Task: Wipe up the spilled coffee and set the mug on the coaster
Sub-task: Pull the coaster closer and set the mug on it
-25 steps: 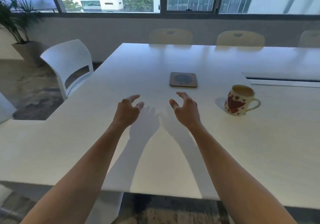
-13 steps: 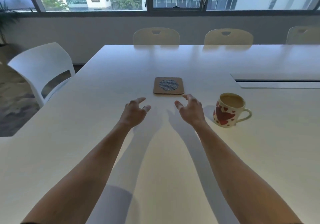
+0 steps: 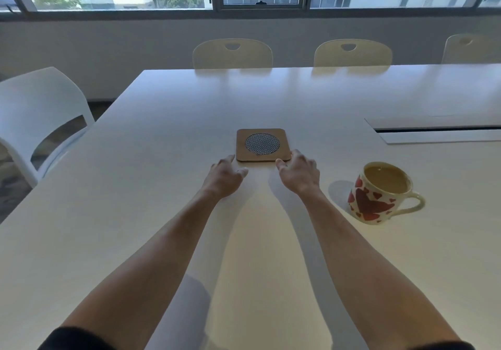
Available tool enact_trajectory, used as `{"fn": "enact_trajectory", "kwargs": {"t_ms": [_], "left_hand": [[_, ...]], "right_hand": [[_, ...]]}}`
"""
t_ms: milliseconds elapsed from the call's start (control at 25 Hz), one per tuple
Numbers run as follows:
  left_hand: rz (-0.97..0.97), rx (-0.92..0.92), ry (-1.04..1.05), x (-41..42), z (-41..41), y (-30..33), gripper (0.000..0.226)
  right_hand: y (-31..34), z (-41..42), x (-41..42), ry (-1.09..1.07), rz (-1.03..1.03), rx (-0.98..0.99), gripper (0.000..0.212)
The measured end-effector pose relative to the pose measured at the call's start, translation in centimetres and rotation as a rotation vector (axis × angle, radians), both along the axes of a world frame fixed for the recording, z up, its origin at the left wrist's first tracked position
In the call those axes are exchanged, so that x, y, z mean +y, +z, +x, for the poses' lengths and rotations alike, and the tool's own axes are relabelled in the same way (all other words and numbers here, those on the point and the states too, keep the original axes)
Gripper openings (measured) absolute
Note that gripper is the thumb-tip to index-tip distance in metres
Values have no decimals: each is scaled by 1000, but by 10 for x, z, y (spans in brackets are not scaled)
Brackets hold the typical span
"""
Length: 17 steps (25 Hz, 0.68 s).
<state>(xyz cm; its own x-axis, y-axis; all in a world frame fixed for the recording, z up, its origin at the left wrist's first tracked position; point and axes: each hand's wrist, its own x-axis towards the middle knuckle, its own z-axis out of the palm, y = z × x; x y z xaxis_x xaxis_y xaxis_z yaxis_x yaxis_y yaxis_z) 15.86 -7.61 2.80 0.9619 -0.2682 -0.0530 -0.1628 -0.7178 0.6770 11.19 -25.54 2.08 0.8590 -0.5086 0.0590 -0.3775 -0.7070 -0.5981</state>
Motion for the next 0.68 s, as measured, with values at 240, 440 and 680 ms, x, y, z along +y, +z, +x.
{"fn": "enact_trajectory", "kwargs": {"t_ms": [240,440,680], "left_hand": [[-75,87,-12,-15,15,-3,54],[-415,140,123,-19,8,-7,32],[-651,71,460,-14,-17,-7,9]], "right_hand": [[-1,17,-6,5,110,22,58],[0,12,-8,-166,381,-151,37],[4,-13,-11,-347,547,-285,7]]}}
